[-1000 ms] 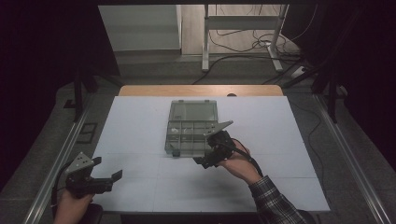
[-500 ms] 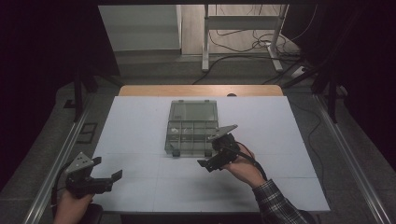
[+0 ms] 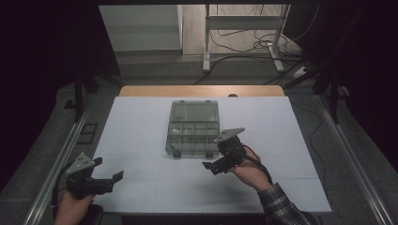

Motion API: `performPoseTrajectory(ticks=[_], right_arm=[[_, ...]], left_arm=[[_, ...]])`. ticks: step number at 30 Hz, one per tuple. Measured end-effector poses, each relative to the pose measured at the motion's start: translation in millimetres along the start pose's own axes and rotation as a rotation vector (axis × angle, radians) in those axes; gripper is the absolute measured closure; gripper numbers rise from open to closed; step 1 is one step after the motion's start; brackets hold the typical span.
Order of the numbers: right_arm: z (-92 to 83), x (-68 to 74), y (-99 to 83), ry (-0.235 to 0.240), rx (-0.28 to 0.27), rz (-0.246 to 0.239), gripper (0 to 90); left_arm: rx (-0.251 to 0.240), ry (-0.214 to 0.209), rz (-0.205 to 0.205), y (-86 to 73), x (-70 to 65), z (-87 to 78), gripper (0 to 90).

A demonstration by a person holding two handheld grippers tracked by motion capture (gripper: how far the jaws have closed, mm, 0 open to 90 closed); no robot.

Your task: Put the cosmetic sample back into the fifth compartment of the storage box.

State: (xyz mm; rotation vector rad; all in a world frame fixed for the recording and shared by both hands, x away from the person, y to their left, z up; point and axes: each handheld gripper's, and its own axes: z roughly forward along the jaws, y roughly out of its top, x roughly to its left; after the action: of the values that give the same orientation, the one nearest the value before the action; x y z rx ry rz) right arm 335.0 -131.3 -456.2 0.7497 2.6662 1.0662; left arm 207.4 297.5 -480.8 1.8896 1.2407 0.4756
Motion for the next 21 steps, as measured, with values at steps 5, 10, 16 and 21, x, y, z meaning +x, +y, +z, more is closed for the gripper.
performPoseTrajectory(ticks=[5, 10, 16, 21], right_arm=[[-5.7, -0.5, -3.0, -0.001, -0.004, 0.012, 1.6], [-11.3, -1.5, -6.1, -0.010, -0.012, 0.018, 1.6], [-18.4, -2.8, -10.4, -0.021, -0.020, 0.028, 1.6], [-22.4, -3.1, -15.8, -0.026, -0.021, 0.029, 2.5]], left_arm=[[-0.001, 0.000, -0.002, 0.0, 0.3, 0.0, 2.8], [0.000, 0.001, 0.000, 0.1, 0.0, 0.1, 2.8], [0.000, 0.000, -0.002, 0.1, 0.0, 0.1, 2.9], [-0.001, 0.000, -0.002, 0.1, 0.2, 0.1, 2.9]])
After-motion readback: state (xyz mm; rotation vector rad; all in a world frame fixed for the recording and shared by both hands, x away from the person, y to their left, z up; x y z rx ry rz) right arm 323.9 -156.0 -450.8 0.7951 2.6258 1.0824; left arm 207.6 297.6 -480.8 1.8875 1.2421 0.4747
